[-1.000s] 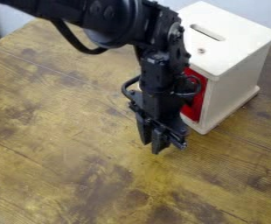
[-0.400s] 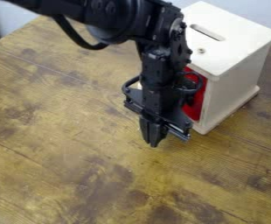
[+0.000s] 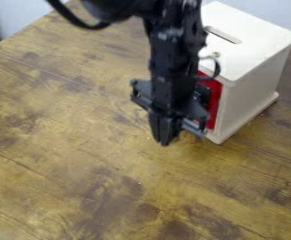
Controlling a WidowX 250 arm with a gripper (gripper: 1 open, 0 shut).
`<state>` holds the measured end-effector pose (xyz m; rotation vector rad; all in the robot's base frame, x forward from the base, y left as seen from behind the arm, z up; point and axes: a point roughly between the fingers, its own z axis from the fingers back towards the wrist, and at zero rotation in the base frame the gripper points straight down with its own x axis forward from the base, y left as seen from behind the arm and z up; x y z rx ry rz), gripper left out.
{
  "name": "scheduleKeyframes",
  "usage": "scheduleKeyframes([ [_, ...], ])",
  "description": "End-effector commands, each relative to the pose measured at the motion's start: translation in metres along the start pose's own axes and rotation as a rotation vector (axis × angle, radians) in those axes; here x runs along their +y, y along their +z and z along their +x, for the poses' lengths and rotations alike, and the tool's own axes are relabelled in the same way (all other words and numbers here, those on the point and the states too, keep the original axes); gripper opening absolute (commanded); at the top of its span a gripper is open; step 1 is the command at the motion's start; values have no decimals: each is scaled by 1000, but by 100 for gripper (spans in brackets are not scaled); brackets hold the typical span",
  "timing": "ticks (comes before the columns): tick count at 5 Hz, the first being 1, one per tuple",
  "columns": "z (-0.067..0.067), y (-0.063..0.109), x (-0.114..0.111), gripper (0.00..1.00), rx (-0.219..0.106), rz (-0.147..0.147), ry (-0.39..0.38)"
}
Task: Close the drawer
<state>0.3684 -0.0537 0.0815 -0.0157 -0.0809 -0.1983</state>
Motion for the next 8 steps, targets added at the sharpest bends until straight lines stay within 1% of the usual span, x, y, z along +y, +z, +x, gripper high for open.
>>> scheduleKeyframes([
  [1, 13, 61, -4, 0, -115, 13, -20],
  [2, 9, 55, -1, 100, -121, 12, -47],
  [3, 6, 50, 3, 100, -115, 8, -65],
  [4, 3, 49, 7, 100, -111, 6, -85],
  [5, 6, 59, 10, 100, -111, 14, -54],
  [6, 8, 66, 12, 100, -133, 29, -36],
  [7, 10, 61, 9, 100, -152, 24, -45],
  [8, 8, 54, 6, 100, -142, 9, -54],
])
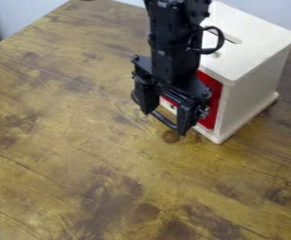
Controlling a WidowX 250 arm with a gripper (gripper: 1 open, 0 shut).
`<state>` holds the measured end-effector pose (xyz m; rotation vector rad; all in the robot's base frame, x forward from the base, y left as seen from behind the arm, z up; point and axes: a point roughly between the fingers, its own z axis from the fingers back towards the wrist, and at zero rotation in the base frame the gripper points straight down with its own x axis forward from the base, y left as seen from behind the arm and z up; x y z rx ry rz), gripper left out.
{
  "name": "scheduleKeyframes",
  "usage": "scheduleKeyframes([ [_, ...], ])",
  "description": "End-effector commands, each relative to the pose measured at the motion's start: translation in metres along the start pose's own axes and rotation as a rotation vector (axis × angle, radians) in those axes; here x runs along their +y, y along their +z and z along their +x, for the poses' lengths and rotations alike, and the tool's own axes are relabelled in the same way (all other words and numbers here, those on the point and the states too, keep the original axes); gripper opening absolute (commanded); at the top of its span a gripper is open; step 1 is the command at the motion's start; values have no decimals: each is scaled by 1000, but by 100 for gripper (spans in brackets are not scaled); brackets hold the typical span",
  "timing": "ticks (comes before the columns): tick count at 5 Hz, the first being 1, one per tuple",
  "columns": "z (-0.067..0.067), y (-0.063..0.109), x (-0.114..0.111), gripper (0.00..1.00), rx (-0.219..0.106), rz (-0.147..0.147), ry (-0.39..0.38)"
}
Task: Close the drawer
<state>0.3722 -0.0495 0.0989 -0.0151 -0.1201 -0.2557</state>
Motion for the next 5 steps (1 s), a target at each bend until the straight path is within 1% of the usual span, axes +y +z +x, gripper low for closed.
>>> scheduleKeyframes([
  [1, 4, 29, -1, 100, -83, 4, 3],
  [2, 3, 37, 6, 100, -67, 9, 27],
  [3, 0, 45, 13, 100, -88, 28, 43],
  [4, 3, 47, 11, 100, -104, 25, 19],
  [5, 7, 44, 10, 100, -86, 8, 1],
])
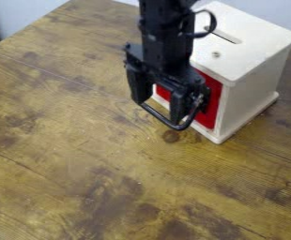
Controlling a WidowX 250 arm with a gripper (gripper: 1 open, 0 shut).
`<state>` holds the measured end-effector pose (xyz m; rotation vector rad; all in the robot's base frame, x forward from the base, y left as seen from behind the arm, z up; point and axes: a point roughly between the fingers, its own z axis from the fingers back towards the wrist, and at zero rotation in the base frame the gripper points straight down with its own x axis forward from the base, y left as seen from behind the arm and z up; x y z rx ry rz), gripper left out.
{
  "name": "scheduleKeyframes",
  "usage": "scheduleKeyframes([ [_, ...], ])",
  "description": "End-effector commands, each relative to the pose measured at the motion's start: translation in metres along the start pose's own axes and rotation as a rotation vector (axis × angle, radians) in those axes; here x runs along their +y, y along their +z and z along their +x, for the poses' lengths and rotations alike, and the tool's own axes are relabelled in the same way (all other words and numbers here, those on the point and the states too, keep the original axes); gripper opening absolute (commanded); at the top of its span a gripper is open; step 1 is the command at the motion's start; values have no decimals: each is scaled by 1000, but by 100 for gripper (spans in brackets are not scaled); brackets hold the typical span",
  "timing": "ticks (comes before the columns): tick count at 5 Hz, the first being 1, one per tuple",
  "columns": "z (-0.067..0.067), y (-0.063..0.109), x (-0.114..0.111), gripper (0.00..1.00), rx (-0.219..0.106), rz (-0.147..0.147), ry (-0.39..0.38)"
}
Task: Close the drawer
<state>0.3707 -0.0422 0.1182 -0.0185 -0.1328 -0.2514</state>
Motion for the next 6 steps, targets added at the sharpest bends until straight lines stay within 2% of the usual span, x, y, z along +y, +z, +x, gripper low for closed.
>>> scheduleKeyframes([
  [1, 7, 26, 7, 100, -40, 10, 46],
  [2, 7, 26, 12, 100, -27, 22, 91],
  [3, 5, 25, 15, 100, -34, 32, 124],
  [6, -3, 9, 21, 100, -22, 26, 163],
])
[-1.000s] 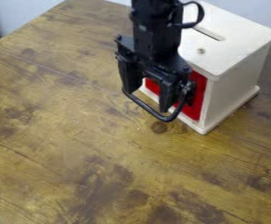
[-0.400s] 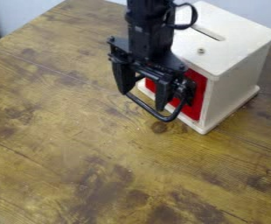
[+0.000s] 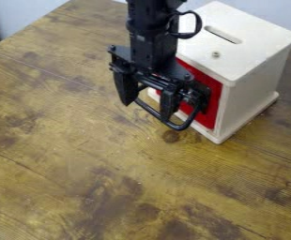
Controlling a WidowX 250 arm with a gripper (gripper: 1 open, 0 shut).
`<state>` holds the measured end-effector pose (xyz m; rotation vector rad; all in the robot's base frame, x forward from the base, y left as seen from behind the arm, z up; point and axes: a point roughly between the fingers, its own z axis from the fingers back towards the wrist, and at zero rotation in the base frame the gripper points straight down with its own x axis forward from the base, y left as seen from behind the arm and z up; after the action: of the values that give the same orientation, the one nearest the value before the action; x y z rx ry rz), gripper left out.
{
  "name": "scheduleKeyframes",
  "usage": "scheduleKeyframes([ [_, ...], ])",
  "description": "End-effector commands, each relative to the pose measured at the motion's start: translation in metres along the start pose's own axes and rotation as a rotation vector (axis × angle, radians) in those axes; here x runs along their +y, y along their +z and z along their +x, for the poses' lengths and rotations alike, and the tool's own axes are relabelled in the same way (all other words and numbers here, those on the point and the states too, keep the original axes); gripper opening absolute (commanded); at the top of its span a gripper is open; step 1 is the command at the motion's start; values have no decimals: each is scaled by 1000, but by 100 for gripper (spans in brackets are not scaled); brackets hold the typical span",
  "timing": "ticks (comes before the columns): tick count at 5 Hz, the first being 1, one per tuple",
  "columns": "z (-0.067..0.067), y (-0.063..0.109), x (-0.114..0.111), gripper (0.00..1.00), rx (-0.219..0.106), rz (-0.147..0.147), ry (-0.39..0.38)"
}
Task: Close the drawer
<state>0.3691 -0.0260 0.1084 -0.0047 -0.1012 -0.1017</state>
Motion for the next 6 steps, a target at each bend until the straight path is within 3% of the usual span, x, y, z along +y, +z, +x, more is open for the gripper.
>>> scheduleKeyframes([
  [1, 4, 14, 6, 100, -54, 4, 28],
  [2, 3, 11, 7, 100, -43, 5, 42],
  [3, -4, 17, 2, 100, -42, 14, 104],
  [4, -8, 27, -4, 100, -72, 21, 156],
  [5, 5, 30, -11, 100, -77, 15, 165],
  [6, 11, 27, -16, 100, -57, 12, 156],
])
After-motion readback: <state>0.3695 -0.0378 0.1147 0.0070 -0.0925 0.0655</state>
